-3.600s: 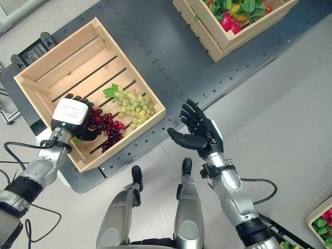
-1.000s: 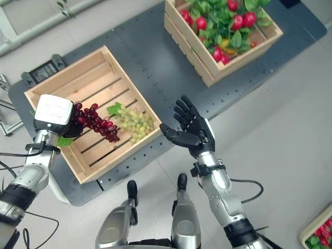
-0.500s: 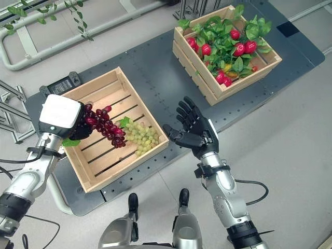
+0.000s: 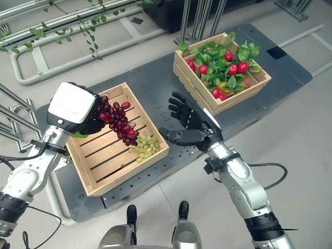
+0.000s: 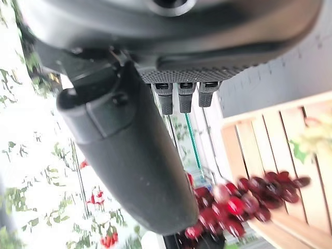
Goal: Pick up the fruits from the basket on one side to the basket on the other side
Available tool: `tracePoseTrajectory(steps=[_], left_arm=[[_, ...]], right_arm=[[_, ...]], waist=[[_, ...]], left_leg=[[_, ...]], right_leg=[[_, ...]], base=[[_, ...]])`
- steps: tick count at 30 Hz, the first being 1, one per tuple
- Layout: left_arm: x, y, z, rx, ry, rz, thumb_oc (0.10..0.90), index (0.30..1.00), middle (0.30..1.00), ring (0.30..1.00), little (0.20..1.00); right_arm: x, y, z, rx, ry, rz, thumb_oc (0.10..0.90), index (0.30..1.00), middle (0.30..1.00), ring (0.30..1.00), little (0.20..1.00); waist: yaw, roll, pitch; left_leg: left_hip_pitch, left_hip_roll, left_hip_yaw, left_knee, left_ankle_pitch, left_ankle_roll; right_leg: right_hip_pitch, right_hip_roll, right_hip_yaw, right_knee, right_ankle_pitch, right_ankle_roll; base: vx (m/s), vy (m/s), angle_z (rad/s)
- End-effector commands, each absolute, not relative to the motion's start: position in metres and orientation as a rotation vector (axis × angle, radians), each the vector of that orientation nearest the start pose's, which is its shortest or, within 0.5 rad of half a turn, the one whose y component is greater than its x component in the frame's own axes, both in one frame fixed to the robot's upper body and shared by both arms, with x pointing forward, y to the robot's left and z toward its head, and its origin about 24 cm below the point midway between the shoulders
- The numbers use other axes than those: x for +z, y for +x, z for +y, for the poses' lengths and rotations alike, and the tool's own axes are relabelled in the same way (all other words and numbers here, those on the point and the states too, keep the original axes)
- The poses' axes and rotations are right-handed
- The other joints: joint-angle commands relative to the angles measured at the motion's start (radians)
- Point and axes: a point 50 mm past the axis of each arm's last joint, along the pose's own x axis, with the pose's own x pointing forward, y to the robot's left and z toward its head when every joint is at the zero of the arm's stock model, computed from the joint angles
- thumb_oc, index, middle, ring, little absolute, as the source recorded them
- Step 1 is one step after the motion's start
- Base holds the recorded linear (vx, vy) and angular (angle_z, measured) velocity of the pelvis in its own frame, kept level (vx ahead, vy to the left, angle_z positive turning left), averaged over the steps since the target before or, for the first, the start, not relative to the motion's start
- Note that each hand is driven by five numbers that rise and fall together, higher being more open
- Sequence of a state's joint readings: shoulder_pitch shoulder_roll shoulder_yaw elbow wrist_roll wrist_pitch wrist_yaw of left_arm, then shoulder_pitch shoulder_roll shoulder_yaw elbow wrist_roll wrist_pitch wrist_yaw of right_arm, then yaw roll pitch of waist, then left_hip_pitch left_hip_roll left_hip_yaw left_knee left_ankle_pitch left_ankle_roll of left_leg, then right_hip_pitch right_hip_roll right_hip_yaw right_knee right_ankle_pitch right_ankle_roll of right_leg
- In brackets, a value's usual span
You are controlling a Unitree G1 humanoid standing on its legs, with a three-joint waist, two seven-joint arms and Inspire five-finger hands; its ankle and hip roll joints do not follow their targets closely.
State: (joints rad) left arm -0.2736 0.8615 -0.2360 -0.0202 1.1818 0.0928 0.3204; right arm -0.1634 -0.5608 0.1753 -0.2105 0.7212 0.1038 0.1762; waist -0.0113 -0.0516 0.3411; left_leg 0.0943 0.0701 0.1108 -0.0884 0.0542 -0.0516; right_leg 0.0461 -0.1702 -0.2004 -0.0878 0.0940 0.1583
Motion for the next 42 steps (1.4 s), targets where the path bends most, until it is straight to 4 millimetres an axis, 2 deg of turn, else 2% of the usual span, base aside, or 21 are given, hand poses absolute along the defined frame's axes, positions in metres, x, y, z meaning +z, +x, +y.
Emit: tracePoseTrajectory(steps=[1, 11, 20, 24, 29, 36, 42], left_arm=[[0.207, 0.297, 0.229, 0.410, 1.970, -0.699, 0.400, 0.300, 0.300, 0.300, 0.300], [0.212, 0.296, 0.207, 0.420, 1.813, -0.749, 0.400, 0.300, 0.300, 0.300, 0.300], [0.211, 0.295, 0.198, 0.380, 1.727, -0.759, 0.400, 0.300, 0.300, 0.300, 0.300], [0.206, 0.294, 0.194, 0.345, 1.698, -0.760, 0.400, 0.300, 0.300, 0.300, 0.300], [0.198, 0.294, 0.193, 0.296, 1.681, -0.740, 0.400, 0.300, 0.300, 0.300, 0.300], [0.194, 0.292, 0.195, 0.260, 1.674, -0.733, 0.400, 0.300, 0.300, 0.300, 0.300], [0.193, 0.291, 0.196, 0.243, 1.658, -0.724, 0.400, 0.300, 0.300, 0.300, 0.300]], right_arm=[[0.132, 0.262, -0.142, 0.643, 0.153, -0.173, 0.800, 0.900, 0.900, 0.900, 0.900], [0.103, 0.266, -0.108, 0.600, 0.279, -0.024, 0.800, 0.900, 0.900, 0.900, 0.900], [0.101, 0.266, -0.092, 0.597, 0.329, -0.020, 0.800, 0.900, 0.900, 0.900, 0.900], [0.111, 0.266, -0.088, 0.595, 0.399, -0.069, 0.800, 0.900, 0.900, 0.900, 0.900], [0.137, 0.265, -0.085, 0.619, 0.577, -0.216, 0.800, 0.900, 0.900, 0.900, 0.900], [0.156, 0.261, -0.091, 0.581, 0.657, -0.326, 0.800, 0.900, 0.900, 0.900, 0.900], [0.165, 0.259, -0.097, 0.535, 0.662, -0.369, 0.800, 0.900, 0.900, 0.900, 0.900]], waist=[[0.006, 0.022, -0.253], [0.020, 0.027, -0.283], [0.029, 0.031, -0.297], [0.034, 0.031, -0.298], [0.043, 0.036, -0.305], [0.048, 0.040, -0.310], [0.045, 0.041, -0.312]], left_leg=[[0.033, -0.017, -0.010, 0.001, -0.117, -0.001], [0.042, -0.014, -0.012, 0.001, -0.121, -0.002], [0.044, -0.015, -0.012, 0.001, -0.125, -0.002], [0.045, -0.015, -0.014, 0.001, -0.125, -0.003], [0.041, -0.016, -0.018, 0.001, -0.125, -0.003], [0.035, -0.017, -0.016, 0.001, -0.124, -0.001], [0.033, -0.016, -0.014, 0.001, -0.123, -0.001]], right_leg=[[0.007, -0.035, -0.018, 0.044, -0.052, 0.054], [0.022, -0.036, -0.023, 0.039, -0.057, 0.049], [0.027, -0.038, -0.027, 0.038, -0.063, 0.047], [0.029, -0.039, -0.028, 0.036, -0.063, 0.047], [0.029, -0.037, -0.031, 0.037, -0.066, 0.046], [0.024, -0.037, -0.030, 0.037, -0.068, 0.043], [0.023, -0.037, -0.026, 0.035, -0.068, 0.044]], base=[[0.00, 0.000, 0.00], [0.00, -0.002, 0.00], [0.00, 0.000, 0.00], [0.00, 0.000, 0.00], [0.00, -0.001, 0.01], [0.00, 0.000, 0.00], [0.00, 0.000, 0.00]])
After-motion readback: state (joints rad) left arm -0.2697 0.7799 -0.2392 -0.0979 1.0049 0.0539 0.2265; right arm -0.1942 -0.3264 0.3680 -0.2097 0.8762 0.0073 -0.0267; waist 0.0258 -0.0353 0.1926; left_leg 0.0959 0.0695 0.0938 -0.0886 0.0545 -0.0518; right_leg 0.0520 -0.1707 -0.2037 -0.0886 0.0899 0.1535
